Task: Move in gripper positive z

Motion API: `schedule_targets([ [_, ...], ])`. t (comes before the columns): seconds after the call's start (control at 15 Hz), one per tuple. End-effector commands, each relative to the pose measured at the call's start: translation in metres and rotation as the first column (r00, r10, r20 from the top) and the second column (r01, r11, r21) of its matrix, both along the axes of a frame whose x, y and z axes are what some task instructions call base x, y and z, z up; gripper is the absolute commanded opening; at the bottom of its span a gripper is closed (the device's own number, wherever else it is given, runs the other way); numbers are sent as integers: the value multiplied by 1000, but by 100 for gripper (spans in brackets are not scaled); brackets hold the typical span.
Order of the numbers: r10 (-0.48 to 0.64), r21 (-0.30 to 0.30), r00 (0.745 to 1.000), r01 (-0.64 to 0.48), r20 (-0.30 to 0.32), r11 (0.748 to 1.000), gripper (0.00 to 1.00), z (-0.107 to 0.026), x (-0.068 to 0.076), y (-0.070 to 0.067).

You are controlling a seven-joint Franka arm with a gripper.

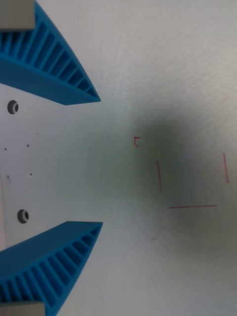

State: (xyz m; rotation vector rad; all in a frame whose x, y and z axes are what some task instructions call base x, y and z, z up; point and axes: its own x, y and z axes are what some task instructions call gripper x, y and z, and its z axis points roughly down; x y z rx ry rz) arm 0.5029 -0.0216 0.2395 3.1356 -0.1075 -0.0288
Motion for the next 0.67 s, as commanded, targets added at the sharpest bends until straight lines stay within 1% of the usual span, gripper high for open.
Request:
schedule_targets([
  [0.07,0,0,1000,0,5,1000,100,-3,0,0],
  [0.67,0,0,1000,0,5,1000,100,-48,0,0],
])
